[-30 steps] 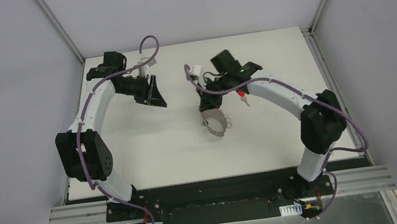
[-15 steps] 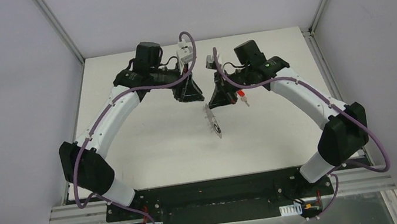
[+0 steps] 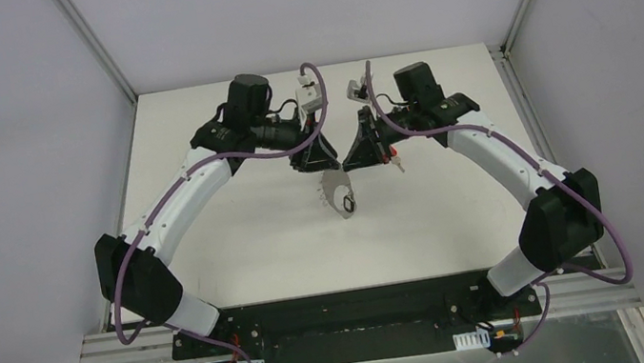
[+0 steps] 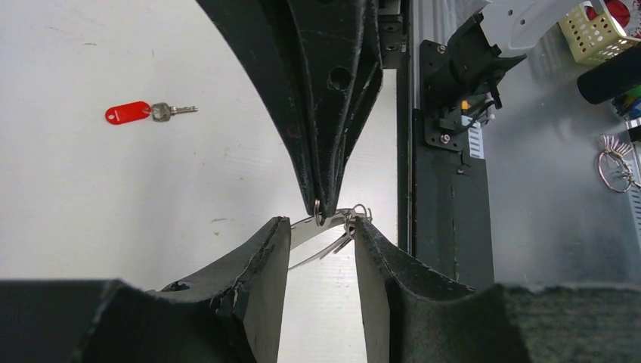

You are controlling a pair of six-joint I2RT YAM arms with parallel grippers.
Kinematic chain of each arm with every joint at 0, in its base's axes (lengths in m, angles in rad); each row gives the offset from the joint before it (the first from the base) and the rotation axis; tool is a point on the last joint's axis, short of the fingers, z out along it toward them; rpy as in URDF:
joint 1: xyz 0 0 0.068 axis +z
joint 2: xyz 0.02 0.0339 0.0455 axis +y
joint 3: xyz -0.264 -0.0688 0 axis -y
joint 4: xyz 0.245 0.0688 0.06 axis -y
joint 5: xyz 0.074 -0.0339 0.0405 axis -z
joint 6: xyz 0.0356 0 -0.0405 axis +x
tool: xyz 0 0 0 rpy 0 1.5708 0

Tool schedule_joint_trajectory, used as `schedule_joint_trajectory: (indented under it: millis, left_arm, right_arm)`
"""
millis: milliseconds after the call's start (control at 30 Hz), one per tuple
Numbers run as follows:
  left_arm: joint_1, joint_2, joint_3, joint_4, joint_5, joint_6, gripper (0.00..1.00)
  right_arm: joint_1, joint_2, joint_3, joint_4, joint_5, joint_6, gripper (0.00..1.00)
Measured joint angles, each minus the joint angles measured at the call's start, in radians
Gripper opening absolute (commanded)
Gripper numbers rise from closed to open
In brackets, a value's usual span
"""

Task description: Put the keys on the keyring

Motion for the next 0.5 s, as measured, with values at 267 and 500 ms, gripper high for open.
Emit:
schedule_joint_trajectory:
  millis: [267, 500]
  left_arm:
    - [-0.026, 0.000, -0.007, -0.001, -0.001, 0.035, 0.36]
    - [-0.026, 0.000, -0.007, -0.001, -0.002, 0.053, 0.34]
  right_arm:
    - [-0.016, 0.000, -0.006, 0.069, -0.037, 0.074, 0.00]
    - [-0.027, -0.001, -0.022, 0.123, -0.067, 0.132, 0.00]
